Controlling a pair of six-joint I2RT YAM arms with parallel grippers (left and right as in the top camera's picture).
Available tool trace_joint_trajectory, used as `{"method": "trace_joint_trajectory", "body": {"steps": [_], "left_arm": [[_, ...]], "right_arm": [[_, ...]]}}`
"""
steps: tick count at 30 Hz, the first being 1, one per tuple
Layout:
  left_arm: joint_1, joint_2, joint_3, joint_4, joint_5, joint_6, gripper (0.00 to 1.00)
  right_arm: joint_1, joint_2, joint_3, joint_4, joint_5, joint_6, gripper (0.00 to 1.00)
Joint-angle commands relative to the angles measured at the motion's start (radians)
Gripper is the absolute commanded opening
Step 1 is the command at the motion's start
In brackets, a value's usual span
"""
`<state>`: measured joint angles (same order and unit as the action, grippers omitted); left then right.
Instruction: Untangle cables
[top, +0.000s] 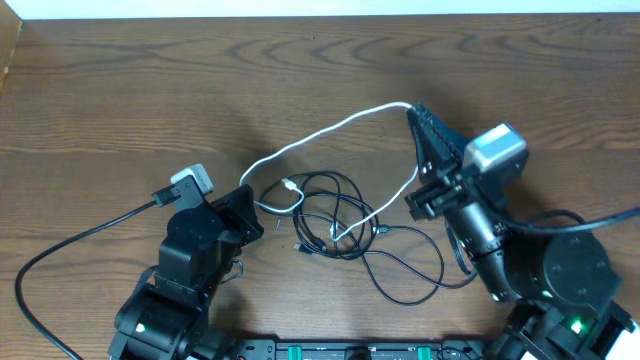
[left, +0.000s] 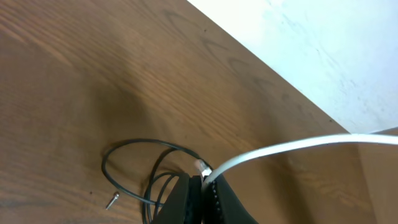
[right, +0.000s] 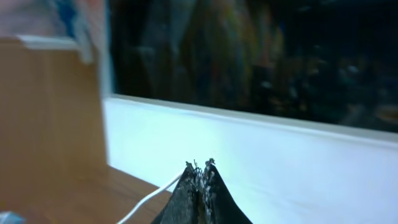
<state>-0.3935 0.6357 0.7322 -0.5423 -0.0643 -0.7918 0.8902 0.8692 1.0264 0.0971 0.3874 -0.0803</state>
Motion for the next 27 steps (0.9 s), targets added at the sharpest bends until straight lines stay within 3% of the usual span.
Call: {"method": "trace_joint_trajectory", "body": {"steps": [1, 5, 10, 16, 22, 27], "left_arm": [[0.005, 0.015, 0.026, 0.002, 0.012, 0.012, 0.08], [0.005, 0.039, 0.026, 0.013, 0.033, 0.008, 0.08], [0.004, 0.087, 0.026, 0.061, 0.078, 0.009, 0.08], [0.004, 0.142, 0.026, 0.203, 0.193, 0.009, 0.08], [0.004, 0.175, 0.026, 0.292, 0.243, 0.010, 0.08], [0.005, 0.179, 0.026, 0.300, 0.214, 0.076, 0.08]], "right_arm": [[-0.007, 0.003, 0.006, 0.038, 0.200, -0.036, 0.01], [-0.007, 0.003, 0.006, 0.192, 0.357, -0.138, 0.01], [-0.007, 0.000, 0.006, 0.359, 0.363, -0.266, 0.01], [-0.006, 0.000, 0.006, 0.227, 0.411, -0.235, 0.01], [-0.006, 0.000, 0.006, -0.125, 0.418, 0.023, 0.03], [-0.006, 0.000, 0.006, -0.472, 0.385, 0.462, 0.19]]}}
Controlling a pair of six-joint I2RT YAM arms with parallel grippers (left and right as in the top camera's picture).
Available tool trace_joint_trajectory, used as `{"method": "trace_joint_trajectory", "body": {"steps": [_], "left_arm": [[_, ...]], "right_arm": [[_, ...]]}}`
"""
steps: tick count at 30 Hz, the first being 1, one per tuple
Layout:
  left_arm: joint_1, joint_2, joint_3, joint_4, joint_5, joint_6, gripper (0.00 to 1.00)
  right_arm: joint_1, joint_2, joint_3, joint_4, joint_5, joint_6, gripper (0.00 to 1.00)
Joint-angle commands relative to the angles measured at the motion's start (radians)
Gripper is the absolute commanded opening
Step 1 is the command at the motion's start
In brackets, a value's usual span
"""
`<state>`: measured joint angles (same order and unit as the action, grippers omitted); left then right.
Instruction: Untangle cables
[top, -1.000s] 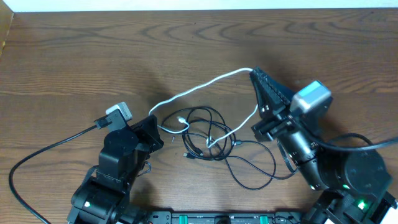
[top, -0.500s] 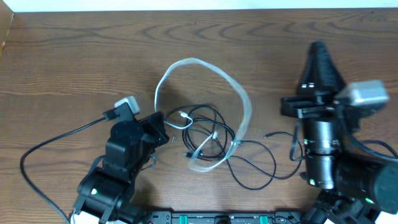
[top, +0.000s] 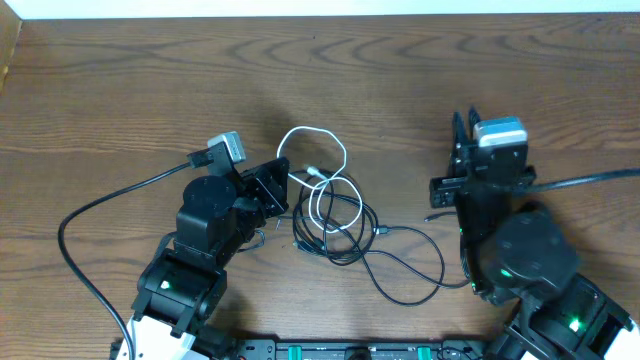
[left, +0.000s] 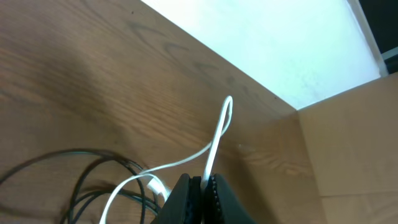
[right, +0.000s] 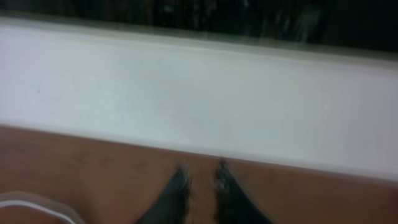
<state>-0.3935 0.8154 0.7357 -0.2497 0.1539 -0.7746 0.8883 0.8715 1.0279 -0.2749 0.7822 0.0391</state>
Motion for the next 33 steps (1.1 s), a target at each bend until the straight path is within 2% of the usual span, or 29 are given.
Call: {"method": "trace_joint_trajectory", "body": {"steps": [1, 3, 6, 10, 12, 14, 18, 22, 26, 33], "left_arm": [[0.005, -0.001, 0.023, 0.009, -0.016, 0.066, 0.08], [0.005, -0.001, 0.023, 0.014, -0.040, 0.068, 0.08], [0.005, -0.001, 0.023, 0.028, -0.058, 0.068, 0.08], [0.005, -0.002, 0.023, 0.040, -0.061, 0.068, 0.08], [0.005, -0.002, 0.023, 0.046, -0.061, 0.068, 0.08], [0.005, -0.003, 0.023, 0.047, -0.061, 0.068, 0.08], [0.005, -0.003, 0.023, 0.042, -0.061, 0.073, 0.08], [0.005, -0.003, 0.023, 0.038, -0.061, 0.141, 0.08], [0.005, -0.003, 0.023, 0.034, -0.061, 0.150, 0.08], [0.005, -0.010, 0.023, 0.026, -0.061, 0.150, 0.08]], "right_arm": [[-0.004, 0.000, 0.005, -0.161, -0.044, 0.422, 0.20], [-0.004, 0.011, 0.005, -0.250, -0.137, 0.518, 0.24], [-0.004, 0.048, 0.005, -0.340, -0.298, 0.525, 0.30], [-0.004, 0.141, 0.005, -0.402, -0.415, 0.521, 0.37], [-0.004, 0.210, 0.005, -0.417, -0.431, 0.526, 0.37], [-0.004, 0.279, 0.005, -0.417, -0.455, 0.549, 0.41], [-0.004, 0.412, 0.005, -0.420, -0.482, 0.678, 0.43], [-0.005, 0.513, 0.005, -0.430, -0.511, 0.823, 0.48], [-0.005, 0.594, 0.005, -0.409, -0.523, 0.898, 0.55], [-0.005, 0.739, 0.005, -0.347, -0.546, 0.988, 0.56]]}}
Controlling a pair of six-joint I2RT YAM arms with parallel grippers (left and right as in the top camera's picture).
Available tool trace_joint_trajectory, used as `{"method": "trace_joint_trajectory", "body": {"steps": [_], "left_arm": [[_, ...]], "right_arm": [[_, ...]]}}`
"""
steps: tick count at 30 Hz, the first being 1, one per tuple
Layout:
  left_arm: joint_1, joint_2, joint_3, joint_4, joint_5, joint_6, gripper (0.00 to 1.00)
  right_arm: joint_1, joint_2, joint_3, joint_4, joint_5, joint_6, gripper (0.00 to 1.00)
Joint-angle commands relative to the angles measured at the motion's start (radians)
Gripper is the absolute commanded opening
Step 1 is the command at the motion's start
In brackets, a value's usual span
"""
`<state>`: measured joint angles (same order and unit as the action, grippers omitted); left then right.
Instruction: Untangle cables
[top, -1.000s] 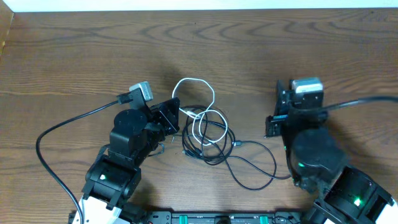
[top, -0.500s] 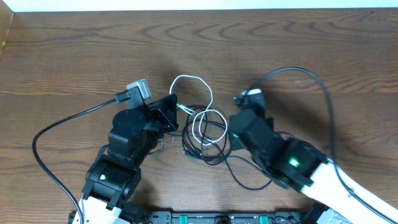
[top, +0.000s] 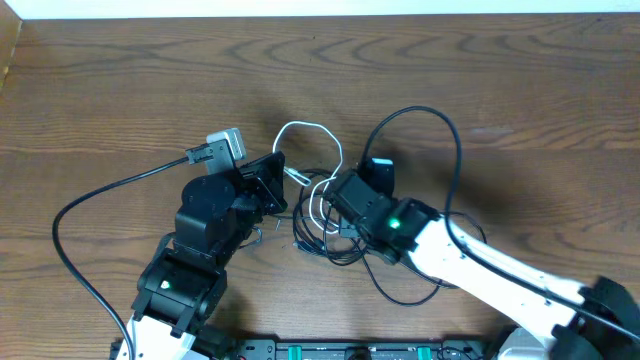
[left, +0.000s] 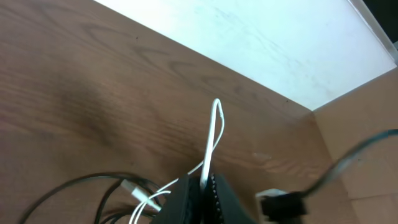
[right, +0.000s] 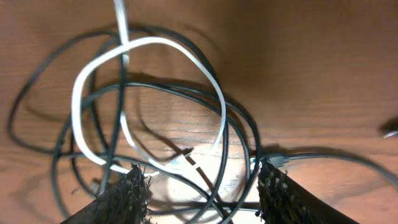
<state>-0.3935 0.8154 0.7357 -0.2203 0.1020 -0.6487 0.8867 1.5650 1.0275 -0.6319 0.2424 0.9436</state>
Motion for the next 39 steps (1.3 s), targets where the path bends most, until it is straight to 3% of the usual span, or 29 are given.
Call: {"method": "trace_joint_trajectory", "body": {"steps": [1, 4, 9, 13, 24, 30, 35, 39], "left_arm": [[0.005, -0.012, 0.023, -0.006, -0.010, 0.024, 0.08], [0.005, -0.021, 0.023, -0.012, -0.010, 0.025, 0.08], [0.006, -0.036, 0.023, -0.021, -0.010, 0.041, 0.08], [0.005, -0.048, 0.023, -0.040, -0.010, 0.055, 0.08], [0.005, -0.047, 0.023, -0.087, -0.066, 0.054, 0.08], [0.007, -0.048, 0.023, -0.078, -0.097, 0.086, 0.08], [0.028, -0.087, 0.025, -0.078, -0.227, 0.129, 0.08], [0.050, -0.142, 0.026, -0.078, -0.231, 0.142, 0.08]], "right_arm": [[-0.005, 0.068, 0.005, 0.027, -0.006, 0.085, 0.55], [-0.010, 0.121, 0.005, 0.065, -0.006, 0.085, 0.53], [-0.049, 0.161, 0.005, 0.089, 0.003, 0.114, 0.40], [-0.095, 0.155, 0.005, 0.100, -0.001, 0.105, 0.01], [-0.216, -0.114, 0.005, 0.235, -0.288, -0.291, 0.01], [-0.217, -0.298, 0.005, 0.311, -0.541, -0.370, 0.01], [-0.217, -0.335, 0.005, 0.330, -0.676, -0.441, 0.01], [-0.218, -0.336, 0.005, 0.496, -0.901, -0.583, 0.01]]}}
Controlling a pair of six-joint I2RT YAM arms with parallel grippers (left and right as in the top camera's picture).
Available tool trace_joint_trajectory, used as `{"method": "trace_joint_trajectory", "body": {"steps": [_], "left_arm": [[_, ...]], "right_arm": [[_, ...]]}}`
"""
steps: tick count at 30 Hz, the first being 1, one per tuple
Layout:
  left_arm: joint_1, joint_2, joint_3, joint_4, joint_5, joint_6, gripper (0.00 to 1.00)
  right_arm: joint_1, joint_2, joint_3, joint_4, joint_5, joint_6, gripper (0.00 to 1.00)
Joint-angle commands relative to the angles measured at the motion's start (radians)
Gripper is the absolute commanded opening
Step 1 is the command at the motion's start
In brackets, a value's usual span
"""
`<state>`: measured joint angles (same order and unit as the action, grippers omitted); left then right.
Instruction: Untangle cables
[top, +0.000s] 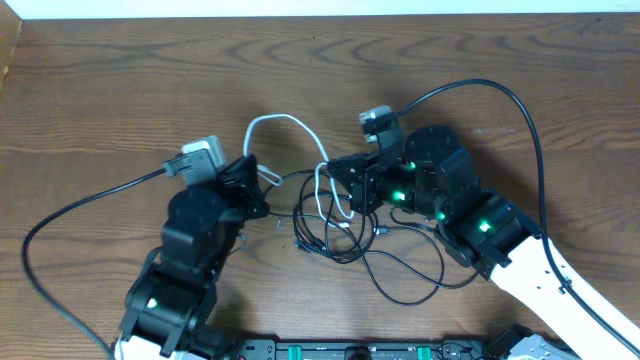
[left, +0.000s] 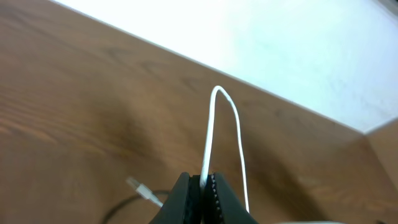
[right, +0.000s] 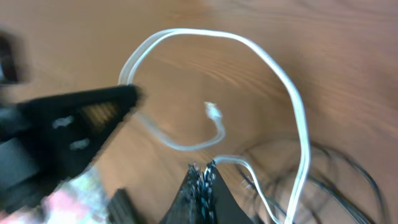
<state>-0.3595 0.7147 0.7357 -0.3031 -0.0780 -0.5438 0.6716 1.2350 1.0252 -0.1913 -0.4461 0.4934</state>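
A white cable (top: 291, 121) arcs from my left gripper (top: 257, 181) over to my right gripper (top: 341, 197), then drops into a tangle of thin black cable (top: 404, 296) at the table's middle. The left wrist view shows my left gripper (left: 203, 182) shut on the white cable (left: 214, 93), with a white plug (left: 140, 187) lying beside it. In the right wrist view my right gripper (right: 203, 168) is shut on the same white cable (right: 273, 65) near its plug end (right: 213, 112).
The wooden table (top: 120, 90) ends at a white strip along the back. The left arm's thick black lead (top: 60, 225) trails off to the left. The right arm's lead (top: 505, 95) loops high at the right.
My right gripper was open, low over the tangle; now it is shut on the white cable beside the black loops. My left gripper has moved a little left, still shut on the cable.
First both grippers held the white cable stretched wide, the right one out at the right. Then the right gripper was open and empty, and the cable lay looped by the left gripper. Later the right gripper hung open over the tangle; now it grips the white cable.
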Motion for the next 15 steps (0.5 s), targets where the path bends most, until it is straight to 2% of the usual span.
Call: {"method": "trace_joint_trajectory", "body": {"steps": [1, 6, 12, 15], "left_arm": [[0.021, -0.056, 0.026, 0.005, -0.053, 0.047, 0.08], [0.036, -0.151, 0.026, 0.005, -0.119, 0.047, 0.08], [0.036, -0.228, 0.026, -0.025, -0.117, 0.046, 0.08], [0.036, -0.232, 0.026, -0.060, -0.079, 0.040, 0.08]], "right_arm": [[-0.003, -0.006, 0.007, 0.104, -0.254, -0.144, 0.01], [-0.002, -0.006, 0.007, 0.269, -0.349, -0.270, 0.01], [-0.003, 0.011, 0.007, 0.232, -0.336, -0.297, 0.01], [-0.002, 0.024, 0.007, 0.163, -0.256, -0.301, 0.01]]}}
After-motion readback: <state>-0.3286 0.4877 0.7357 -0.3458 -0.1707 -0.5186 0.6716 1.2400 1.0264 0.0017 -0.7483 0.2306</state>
